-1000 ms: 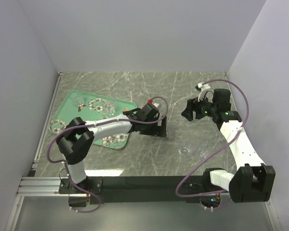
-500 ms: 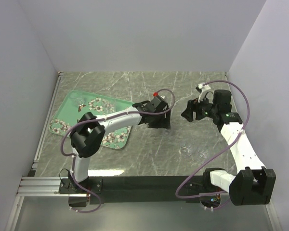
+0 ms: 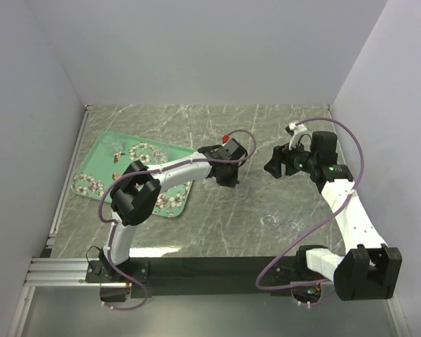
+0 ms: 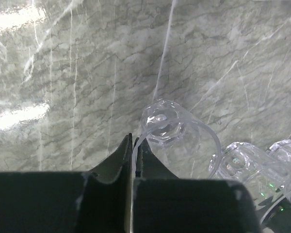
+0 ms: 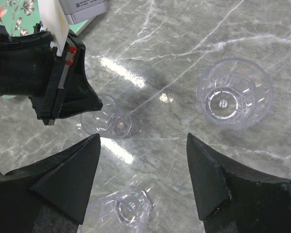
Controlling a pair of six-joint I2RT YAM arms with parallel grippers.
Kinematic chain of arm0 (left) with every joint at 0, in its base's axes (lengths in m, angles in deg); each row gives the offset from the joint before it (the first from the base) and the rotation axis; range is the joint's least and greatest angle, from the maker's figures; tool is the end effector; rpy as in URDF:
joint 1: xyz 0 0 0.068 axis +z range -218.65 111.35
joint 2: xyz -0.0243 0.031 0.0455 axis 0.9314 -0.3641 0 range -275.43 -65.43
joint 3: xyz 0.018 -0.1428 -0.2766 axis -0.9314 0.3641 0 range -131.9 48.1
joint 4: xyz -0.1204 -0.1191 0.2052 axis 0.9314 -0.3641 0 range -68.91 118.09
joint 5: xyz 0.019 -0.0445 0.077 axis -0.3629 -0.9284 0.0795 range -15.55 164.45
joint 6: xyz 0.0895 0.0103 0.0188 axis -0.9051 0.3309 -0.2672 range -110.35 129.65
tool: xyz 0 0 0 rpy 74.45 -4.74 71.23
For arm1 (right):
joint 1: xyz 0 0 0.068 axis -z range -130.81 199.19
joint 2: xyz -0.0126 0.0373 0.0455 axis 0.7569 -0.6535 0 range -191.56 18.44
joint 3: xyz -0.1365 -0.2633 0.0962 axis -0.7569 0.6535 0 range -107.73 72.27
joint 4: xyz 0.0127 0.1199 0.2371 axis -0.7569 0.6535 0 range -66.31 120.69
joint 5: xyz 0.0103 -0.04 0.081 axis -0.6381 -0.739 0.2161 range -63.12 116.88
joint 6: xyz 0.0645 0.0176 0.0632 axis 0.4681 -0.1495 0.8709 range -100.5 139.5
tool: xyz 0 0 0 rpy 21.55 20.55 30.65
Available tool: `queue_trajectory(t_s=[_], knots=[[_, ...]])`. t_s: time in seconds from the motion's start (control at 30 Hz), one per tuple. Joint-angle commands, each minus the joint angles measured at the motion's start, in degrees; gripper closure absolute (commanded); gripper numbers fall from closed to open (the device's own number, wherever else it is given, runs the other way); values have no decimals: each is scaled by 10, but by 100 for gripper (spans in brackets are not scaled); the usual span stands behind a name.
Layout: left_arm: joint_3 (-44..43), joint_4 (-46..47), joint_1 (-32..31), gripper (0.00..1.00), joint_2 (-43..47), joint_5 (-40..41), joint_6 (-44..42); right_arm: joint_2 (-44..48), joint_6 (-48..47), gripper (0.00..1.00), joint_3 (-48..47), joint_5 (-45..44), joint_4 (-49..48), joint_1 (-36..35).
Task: Place the glasses into the tray
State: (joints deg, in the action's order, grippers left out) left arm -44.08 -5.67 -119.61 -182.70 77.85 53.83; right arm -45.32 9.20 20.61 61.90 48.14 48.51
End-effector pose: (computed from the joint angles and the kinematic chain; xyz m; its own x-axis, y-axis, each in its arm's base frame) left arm 0.3137 -0.3791 0.1982 -0.9134 0.0219 -0.4064 0.1666 0.9312 -0.3241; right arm 0.2556 0.0504 0.3082 -0.5017 -0.1524 -0.8515 -0.5697 0.7990 0.1926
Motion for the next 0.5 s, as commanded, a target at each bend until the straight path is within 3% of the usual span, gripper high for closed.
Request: queue_trajectory(t_s=[0.0,0.47], knots=[[-14,-7,0,100,3,20,-14,15,1,22,2,7,-15,4],[133,78,6,100,173,41,-44,17,2,22,10,7,-19,18]])
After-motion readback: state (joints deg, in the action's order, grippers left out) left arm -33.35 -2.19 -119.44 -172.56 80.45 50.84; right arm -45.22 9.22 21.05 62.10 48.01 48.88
